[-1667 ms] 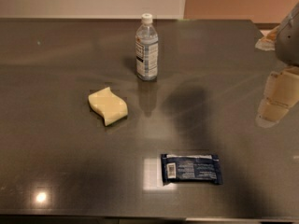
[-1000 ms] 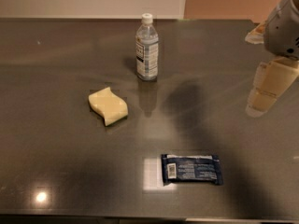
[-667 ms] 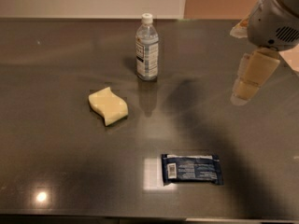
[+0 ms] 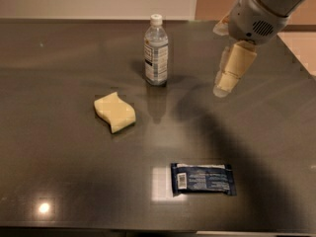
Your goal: Knock blue plastic bottle over
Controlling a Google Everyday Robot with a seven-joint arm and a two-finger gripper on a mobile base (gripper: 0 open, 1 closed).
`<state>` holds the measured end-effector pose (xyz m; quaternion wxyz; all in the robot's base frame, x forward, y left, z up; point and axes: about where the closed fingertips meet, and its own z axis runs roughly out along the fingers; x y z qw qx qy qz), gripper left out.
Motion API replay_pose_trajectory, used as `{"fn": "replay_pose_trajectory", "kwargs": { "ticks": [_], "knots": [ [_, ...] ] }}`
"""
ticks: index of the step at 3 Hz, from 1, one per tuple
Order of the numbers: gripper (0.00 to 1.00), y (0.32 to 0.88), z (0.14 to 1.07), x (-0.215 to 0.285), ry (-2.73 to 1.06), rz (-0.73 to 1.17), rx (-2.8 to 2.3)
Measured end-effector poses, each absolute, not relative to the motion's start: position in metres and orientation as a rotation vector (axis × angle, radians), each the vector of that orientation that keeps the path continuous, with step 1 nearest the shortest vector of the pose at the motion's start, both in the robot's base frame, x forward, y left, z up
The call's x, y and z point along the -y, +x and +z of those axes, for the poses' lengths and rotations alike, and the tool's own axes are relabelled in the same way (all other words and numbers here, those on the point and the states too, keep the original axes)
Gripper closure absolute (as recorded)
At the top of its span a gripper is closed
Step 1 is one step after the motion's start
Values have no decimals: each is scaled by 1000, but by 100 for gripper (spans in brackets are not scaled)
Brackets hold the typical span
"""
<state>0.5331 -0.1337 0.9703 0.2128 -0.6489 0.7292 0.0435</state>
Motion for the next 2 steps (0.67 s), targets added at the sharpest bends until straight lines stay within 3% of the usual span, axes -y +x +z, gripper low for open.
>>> {"fn": "replay_pose_trajectory", "kwargs": {
  "ticks": [2],
  "knots": [
    [0,589,967,79,-1786,241,-1932]
  ]
}}
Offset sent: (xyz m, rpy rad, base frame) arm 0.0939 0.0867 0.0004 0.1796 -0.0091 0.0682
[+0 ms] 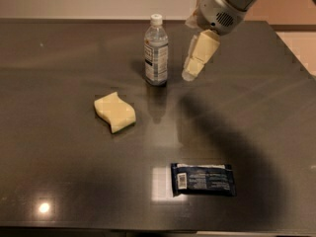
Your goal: Knock blue plastic bottle over
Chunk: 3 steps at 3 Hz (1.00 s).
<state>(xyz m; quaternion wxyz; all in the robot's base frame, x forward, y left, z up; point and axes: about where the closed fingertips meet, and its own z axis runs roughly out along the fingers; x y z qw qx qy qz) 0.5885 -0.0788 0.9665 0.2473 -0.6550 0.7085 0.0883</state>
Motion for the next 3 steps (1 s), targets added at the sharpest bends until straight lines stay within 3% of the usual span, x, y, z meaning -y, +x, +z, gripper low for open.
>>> {"fn": "replay_pose_trajectory", "kwargs": {
  "ticks": [3],
  "knots": [
    [0,670,950,29,-1669,417,-1961]
  ]
}}
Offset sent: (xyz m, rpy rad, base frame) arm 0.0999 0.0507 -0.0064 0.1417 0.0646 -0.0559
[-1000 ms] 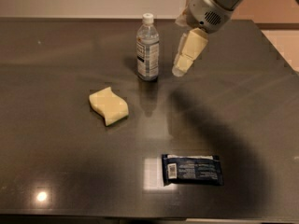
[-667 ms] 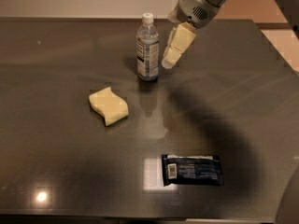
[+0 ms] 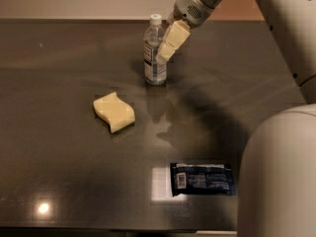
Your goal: Knock blue plastic bottle over
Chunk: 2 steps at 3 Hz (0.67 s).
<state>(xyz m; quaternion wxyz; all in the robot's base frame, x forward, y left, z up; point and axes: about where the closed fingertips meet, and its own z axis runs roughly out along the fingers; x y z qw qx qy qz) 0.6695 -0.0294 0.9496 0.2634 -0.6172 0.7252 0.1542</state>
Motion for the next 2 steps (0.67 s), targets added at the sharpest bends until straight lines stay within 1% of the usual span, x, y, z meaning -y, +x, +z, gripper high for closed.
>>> {"fn": "replay_pose_trajectory", "kwargs": {
  "ticks": [1,2],
  "knots": [
    [0,680,939,18,-1639,486,-1978],
    [16,687,933,10,-1624,526,-1982]
  ]
}}
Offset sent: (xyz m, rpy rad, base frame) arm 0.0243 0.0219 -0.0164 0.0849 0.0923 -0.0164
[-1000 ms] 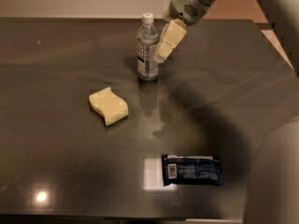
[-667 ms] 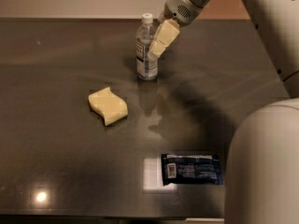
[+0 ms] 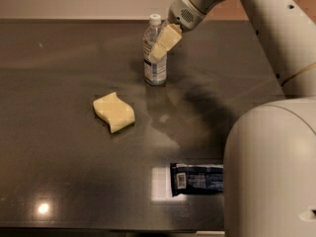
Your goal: Knock blue plastic bottle over
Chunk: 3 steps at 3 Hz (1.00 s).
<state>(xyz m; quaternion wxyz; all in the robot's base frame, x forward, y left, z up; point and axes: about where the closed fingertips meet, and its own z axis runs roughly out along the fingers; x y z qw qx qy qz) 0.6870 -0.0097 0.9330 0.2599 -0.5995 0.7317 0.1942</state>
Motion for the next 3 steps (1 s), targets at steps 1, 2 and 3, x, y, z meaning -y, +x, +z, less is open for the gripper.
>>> {"fn": "replay_pose_trajectory", "kwargs": {
  "ticks": [1,2,3],
  "knots": [
    [40,690,933,5,-1616,555,-1968],
    [64,690,940,3,-1615,567,-1945],
    [86,681,956,8,-1646,524,-1936]
  ]
}}
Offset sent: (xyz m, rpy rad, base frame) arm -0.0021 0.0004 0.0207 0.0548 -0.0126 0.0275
